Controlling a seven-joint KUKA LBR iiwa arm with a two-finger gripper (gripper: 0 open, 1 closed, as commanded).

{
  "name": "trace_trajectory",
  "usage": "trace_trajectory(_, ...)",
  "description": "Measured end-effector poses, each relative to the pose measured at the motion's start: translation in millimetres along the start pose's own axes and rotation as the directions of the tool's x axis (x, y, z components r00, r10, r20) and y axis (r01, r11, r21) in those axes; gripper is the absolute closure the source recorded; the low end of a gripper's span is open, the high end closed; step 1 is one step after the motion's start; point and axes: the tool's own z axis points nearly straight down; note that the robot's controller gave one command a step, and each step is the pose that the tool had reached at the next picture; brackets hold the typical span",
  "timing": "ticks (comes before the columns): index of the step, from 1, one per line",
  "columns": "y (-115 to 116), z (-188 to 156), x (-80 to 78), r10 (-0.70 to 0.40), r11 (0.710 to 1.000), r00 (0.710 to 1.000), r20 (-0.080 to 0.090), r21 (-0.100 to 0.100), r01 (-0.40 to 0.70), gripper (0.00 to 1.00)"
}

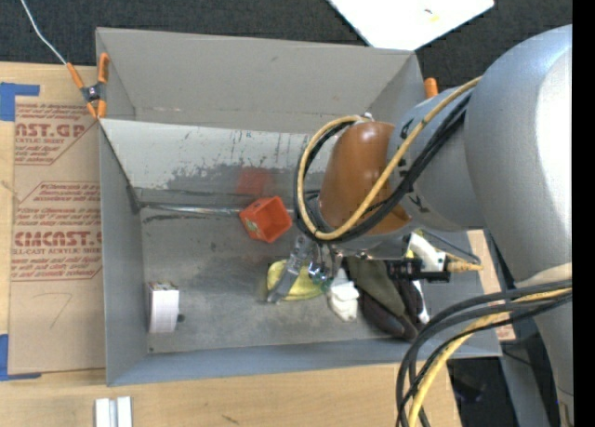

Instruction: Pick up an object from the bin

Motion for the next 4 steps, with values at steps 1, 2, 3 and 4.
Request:
trace_trajectory(1, -7, -74, 10.6, 0.001, 1.0, 1.0, -0.01, 0.013, -0.001, 1.0)
trace_trajectory(2, 3, -52, 11.5, -0.005, 1.0, 1.0, 0.002, 0.002, 0.005, 1.0)
trace_trajectory(3, -5, -38, 34.5, 0.234, 0.972, 0.972, -0.009, 0.015, -0.234, 1.0)
trace_trajectory(4, -5, -38, 34.4, 0.234, 0.972, 0.972, -0.009, 0.015, -0.234, 1.0)
